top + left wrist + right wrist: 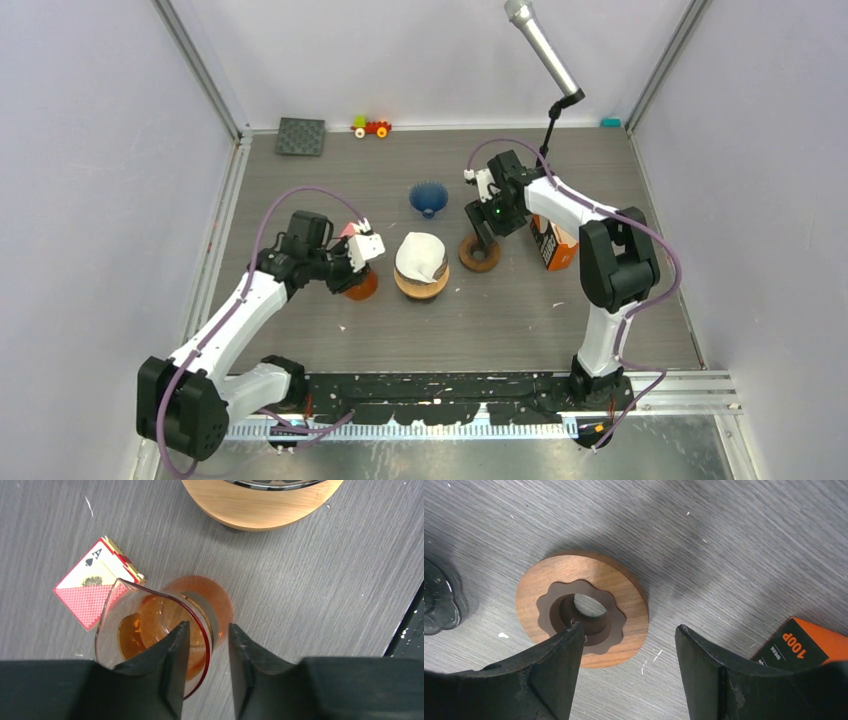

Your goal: Place the coffee filter in the dripper

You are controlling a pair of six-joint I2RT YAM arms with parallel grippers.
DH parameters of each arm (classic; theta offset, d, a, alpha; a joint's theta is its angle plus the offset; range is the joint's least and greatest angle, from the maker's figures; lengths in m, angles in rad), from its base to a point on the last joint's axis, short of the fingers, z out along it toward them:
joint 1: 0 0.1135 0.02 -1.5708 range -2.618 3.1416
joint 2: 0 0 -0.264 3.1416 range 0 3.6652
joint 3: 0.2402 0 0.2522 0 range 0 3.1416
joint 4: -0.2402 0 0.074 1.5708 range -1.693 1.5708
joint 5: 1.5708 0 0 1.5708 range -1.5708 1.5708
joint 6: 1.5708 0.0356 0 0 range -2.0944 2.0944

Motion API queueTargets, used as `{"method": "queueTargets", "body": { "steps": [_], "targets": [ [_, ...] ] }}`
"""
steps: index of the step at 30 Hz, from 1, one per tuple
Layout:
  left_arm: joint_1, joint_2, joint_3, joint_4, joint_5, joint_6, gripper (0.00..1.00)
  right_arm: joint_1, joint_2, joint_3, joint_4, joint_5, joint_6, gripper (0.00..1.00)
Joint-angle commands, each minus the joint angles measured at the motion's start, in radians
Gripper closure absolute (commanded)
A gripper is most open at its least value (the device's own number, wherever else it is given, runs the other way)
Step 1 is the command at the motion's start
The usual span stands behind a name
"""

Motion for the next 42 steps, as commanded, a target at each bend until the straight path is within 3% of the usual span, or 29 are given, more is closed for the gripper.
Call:
{"method": "queueTargets", "body": {
  "steps": [1,4,9,18,26,31,42],
  "targets": [
    [-0.003,-0.001,0.038,-0.015,-0.002,-0.002,0.56,0.011,0.017,-0.009,0.032,-0.011,0.000,0.29],
    [-0.003,-0.001,0.062,-0.020,-0.009,-0.019,0.40,0.016,0.035,-0.013,0.035,0.001,0.000,0.33],
    [-0.003,-0.010,0.108,-0.002,-0.016,-0.124,0.24,0.027,0.058,-0.017,0.040,0.017,0.006,0.41],
    [-0.003,-0.038,0.186,0.052,-0.054,-0.237,0.21,0.032,0.028,0.032,0.003,0.032,0.005,0.64],
    [0.013,-0.036,0.246,0.161,-0.249,-0.465,0.18,0.033,-0.072,0.232,-0.115,0.036,0.021,0.68],
    [0.153,-0.019,0.271,0.230,-0.319,-0.637,0.01,0.067,-0.070,0.429,-0.198,0.025,0.069,0.70],
    [0.438,0.025,0.314,0.233,-0.292,-0.866,0.00,0.322,0.079,0.806,-0.353,0.053,0.065,0.70]
  ]
}}
